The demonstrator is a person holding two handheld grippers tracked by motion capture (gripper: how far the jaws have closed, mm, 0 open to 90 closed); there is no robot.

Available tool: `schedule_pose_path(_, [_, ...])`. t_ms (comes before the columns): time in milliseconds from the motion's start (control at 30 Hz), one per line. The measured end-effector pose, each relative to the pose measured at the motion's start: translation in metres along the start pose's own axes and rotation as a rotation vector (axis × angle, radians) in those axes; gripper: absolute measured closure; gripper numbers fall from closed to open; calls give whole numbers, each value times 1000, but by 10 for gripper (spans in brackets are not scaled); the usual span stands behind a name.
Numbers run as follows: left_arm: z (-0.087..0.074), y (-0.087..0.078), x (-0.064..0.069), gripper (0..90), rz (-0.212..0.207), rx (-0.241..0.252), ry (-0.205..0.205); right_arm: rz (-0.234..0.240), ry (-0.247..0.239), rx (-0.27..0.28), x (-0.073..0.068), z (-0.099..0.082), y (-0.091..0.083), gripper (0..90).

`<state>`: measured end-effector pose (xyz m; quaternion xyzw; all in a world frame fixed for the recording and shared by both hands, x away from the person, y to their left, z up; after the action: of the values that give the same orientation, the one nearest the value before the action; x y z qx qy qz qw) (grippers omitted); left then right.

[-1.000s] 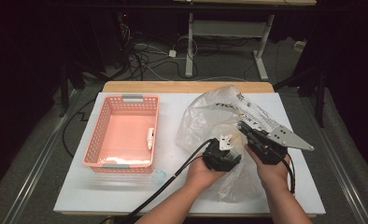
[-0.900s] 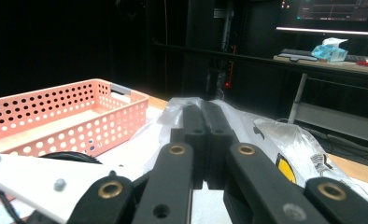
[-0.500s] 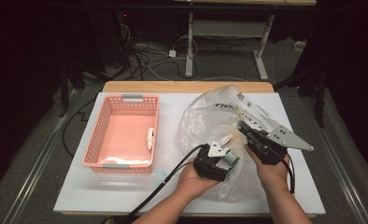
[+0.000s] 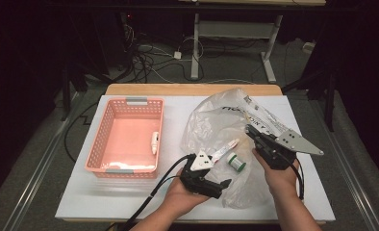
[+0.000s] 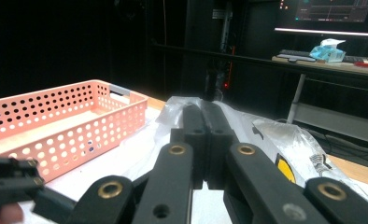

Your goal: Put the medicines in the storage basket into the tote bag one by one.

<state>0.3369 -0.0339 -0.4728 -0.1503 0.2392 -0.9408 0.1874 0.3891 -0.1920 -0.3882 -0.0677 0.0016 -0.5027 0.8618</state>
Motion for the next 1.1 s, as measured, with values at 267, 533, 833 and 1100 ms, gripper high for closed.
schedule_pose_path(267, [-5, -30, -8, 0, 55, -4, -2, -2, -3, -2, 1, 0, 0, 900])
schedule_pose_path(533, [-17, -63, -25, 0, 127, 2, -27, -3, -6, 2, 0, 0, 0, 900])
schedule_pose_path(833, [-27, -90, -49, 0, 195, 25, -86, -6, -9, 2, 1, 0, -1, 900])
schedule_pose_path(1100, [-30, -109, -65, 0, 240, 60, -133, -7, -5, 3, 2, 1, -2, 900])
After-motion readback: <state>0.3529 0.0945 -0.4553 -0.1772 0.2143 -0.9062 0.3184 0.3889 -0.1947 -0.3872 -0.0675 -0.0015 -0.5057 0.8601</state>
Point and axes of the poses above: each handheld gripper's, and its own axes: y roughly forward along the jaws, z roughly out of its top, x roughly to its right, the point moved 7 cm from there along y, roughly forward along the jaws, and after that the axes turned 7 degrees about -z, right-handed, at the moved point
